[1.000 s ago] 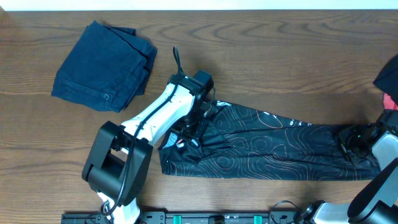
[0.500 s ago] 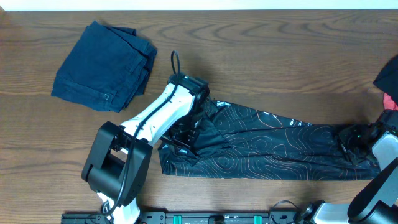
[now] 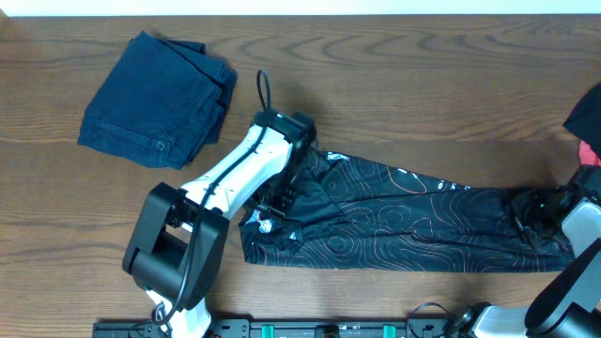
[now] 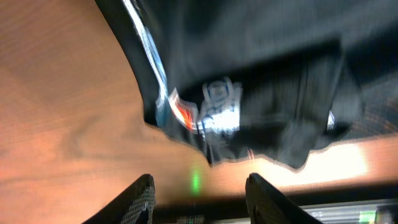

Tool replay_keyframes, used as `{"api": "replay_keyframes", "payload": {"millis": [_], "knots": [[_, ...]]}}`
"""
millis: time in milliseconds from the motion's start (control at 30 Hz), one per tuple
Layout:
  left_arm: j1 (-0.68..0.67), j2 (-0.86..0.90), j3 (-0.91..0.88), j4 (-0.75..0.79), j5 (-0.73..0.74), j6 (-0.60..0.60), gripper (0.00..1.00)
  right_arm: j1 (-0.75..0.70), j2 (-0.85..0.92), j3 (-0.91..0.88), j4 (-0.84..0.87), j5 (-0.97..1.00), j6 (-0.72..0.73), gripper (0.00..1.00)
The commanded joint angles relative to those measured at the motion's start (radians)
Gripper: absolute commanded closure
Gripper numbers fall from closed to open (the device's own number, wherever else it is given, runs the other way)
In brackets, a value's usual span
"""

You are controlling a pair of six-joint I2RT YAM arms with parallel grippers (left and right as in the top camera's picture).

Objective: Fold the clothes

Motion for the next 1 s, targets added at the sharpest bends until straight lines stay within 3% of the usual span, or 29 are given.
{"api": "replay_keyframes", "payload": {"millis": [0, 133, 267, 500, 800, 967], "knots": [[0.026, -0.011, 0.01, 0.066, 0.032, -0.03, 0.5, 0.016, 0.063, -0.056, 0.006, 0.04, 0.01, 0.59], [0.031, -0.011, 0.008, 0.225, 0.042, -0.028, 0.38, 0.016, 0.063, -0.056, 0.007, 0.04, 0.01, 0.58], [0.051, -0.011, 0.008, 0.43, 0.037, -0.028, 0.32, 0.017, 0.063, -0.056, 0.013, 0.021, -0.008, 0.58], [0.158, 0.008, 0.008, 0.63, 0.037, -0.028, 0.3, 0.017, 0.063, -0.057, 0.037, -0.091, -0.087, 0.57], [0.235, 0.116, 0.006, 0.642, 0.191, -0.02, 0.41, 0.017, 0.063, -0.057, 0.055, -0.121, -0.114, 0.57], [0.236, 0.155, 0.006, 0.676, 0.19, 0.0, 0.64, 0.017, 0.063, -0.057, 0.055, -0.121, -0.114, 0.57]]}}
